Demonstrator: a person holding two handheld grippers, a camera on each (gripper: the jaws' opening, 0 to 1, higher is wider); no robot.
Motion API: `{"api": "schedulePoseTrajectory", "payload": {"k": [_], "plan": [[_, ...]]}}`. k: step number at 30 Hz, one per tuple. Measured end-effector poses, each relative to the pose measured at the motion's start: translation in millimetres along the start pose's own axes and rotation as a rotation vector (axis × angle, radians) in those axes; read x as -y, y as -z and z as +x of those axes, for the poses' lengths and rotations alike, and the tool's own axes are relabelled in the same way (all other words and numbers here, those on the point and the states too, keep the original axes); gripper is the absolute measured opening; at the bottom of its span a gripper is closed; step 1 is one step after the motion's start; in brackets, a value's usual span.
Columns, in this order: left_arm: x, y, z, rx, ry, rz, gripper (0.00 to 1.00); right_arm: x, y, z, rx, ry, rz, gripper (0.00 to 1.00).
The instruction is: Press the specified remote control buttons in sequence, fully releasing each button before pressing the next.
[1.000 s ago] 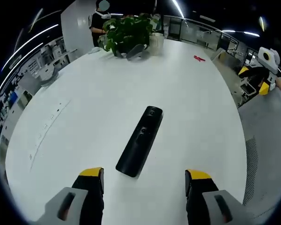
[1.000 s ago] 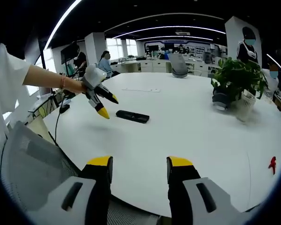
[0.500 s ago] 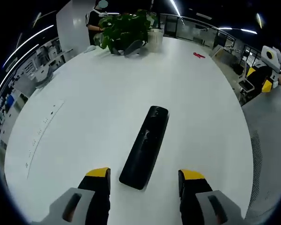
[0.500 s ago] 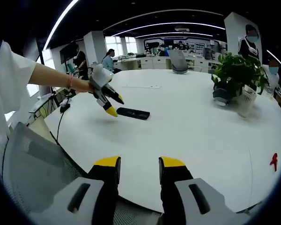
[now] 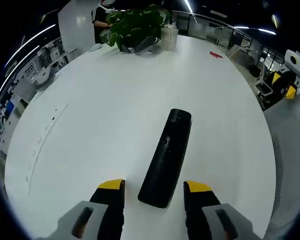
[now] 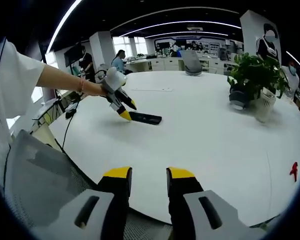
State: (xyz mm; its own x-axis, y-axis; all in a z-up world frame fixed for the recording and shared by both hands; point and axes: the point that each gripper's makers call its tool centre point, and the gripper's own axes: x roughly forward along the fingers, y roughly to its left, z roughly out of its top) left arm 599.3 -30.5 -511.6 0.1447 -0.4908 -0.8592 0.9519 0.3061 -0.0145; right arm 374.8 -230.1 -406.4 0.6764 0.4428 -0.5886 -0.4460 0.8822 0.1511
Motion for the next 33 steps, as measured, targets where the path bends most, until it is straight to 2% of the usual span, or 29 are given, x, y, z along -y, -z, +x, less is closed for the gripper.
{"api": "schedulePoseTrajectory", "payload": {"k": [3, 4, 12, 19, 33], "plan": [[-0.2, 0.9, 3, -0.012, -0.004, 0.022, 0.47, 0, 0.4, 0, -0.002, -0.004, 0.005, 0.27], [-3.0, -0.1, 3, -0.012, -0.023, 0.044, 0.46, 0, 0.5, 0, -0.003, -0.003, 0.004, 0.27], [0.0, -5.4, 6, -0.004, 0.018, 0.039, 0.40, 0, 3.1, 2, -0.016, -0.009, 0.000, 0.26], [2.2, -6.5, 8, -0.011, 0.027, 0.083, 0.28, 1, 3.2, 2, -0.016, -0.010, 0.004, 0.25], [7.2, -5.0, 8, -0.020, 0.037, 0.116, 0.24, 2, 4.1, 2, -0.020, -0.009, -0.001, 0.24]]}}
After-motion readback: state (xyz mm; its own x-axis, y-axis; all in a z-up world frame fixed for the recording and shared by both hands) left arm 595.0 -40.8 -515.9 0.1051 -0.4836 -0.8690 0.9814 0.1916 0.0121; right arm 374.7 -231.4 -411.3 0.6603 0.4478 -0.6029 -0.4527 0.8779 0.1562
